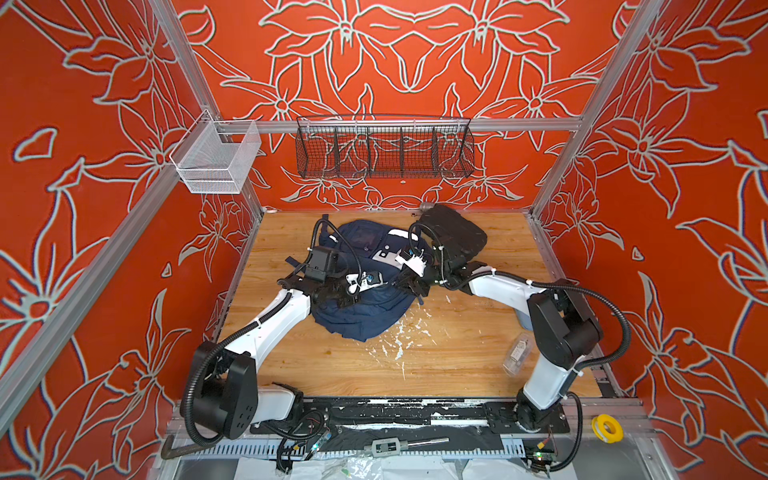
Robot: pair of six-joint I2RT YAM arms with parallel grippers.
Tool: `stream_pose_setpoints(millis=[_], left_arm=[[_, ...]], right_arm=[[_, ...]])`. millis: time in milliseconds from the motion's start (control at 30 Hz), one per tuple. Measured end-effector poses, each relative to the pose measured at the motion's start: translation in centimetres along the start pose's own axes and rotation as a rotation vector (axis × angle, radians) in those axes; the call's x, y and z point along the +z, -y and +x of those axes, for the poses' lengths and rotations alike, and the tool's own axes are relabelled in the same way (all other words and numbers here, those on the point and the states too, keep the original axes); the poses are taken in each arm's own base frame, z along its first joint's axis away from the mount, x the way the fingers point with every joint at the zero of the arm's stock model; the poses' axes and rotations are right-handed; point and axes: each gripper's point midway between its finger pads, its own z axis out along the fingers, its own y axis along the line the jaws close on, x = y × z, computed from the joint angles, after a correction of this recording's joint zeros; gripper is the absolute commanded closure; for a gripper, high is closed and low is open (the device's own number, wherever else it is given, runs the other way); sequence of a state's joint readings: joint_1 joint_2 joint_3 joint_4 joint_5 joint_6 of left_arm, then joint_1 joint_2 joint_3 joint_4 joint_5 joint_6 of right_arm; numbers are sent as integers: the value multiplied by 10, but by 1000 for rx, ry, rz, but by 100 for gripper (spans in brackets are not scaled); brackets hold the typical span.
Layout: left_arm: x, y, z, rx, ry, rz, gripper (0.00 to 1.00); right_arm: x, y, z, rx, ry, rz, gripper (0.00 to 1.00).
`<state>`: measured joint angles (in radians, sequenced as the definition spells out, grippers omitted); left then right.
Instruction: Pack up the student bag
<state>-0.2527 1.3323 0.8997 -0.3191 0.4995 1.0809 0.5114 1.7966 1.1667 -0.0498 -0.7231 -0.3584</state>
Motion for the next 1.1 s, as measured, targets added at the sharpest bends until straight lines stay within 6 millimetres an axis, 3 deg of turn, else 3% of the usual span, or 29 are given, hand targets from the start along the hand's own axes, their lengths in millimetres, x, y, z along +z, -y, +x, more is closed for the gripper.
stream_pose_setpoints(millis=[133,267,500,667,933,1100], left_arm=[[-1,-2,3,-8,-5,-4,100],[4,1,7,-19,-9,15,100],[8,-2,6,-34,-2,30,100],[11,-5,6,-50,1,40,100],[12,-6,7,-61,-1,50,100],[12,-7,7,-64,-1,53,100]], right_arm=[[7,3,0,4,-36,-47,40],[12,5,6,-4,-55,-62,39],[12,2,5,-28,-50,-79,55],[11,-3,7,-38,-59,-101,59],[9,-12,16,-25,-108,-133,81],[8,-10,7,-10,-101,-127,80]])
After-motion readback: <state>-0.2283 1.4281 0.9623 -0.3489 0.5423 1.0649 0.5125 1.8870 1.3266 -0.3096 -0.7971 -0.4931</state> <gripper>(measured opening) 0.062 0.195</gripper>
